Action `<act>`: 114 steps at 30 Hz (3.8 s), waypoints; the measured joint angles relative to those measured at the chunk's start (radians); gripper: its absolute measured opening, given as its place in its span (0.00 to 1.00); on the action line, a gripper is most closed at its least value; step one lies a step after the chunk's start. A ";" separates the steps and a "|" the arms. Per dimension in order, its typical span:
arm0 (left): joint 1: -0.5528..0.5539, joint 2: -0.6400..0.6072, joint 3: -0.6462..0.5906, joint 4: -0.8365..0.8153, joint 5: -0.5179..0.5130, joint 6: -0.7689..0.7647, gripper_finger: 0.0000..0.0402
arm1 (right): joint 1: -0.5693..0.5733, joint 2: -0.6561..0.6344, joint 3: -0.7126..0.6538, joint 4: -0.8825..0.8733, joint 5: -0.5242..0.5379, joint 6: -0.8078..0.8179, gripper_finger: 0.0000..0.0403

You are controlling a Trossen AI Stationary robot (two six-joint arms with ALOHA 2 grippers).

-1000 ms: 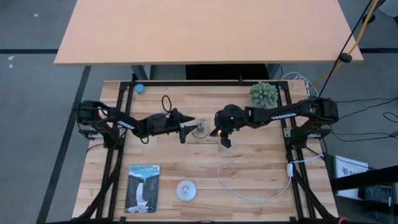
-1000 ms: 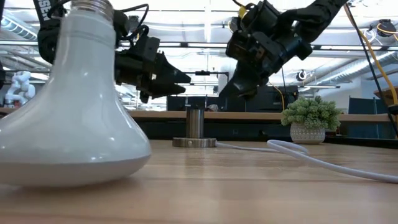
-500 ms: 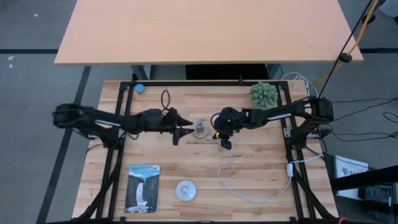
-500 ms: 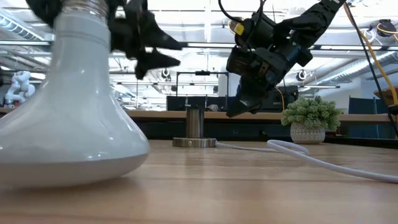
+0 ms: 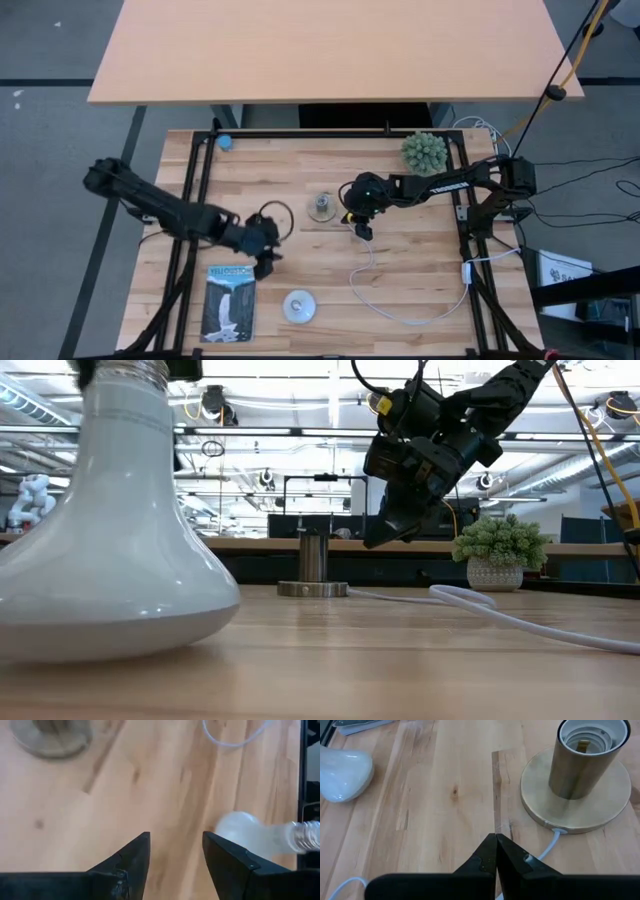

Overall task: Screw lightbulb
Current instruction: Insert the lightbulb into the lamp

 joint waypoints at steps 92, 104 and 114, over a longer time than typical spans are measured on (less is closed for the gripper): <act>-0.045 0.762 0.332 0.048 -0.775 -0.526 0.29 | 0.485 -0.002 -0.072 -0.055 0.215 0.414 0.00; -0.170 0.733 0.322 -0.292 -0.885 -0.841 0.29 | 0.484 -0.001 -0.068 -0.241 0.179 0.415 0.00; -0.285 0.733 0.138 -0.226 -1.002 -1.199 0.28 | 0.562 -0.001 0.259 -0.688 0.388 0.368 0.00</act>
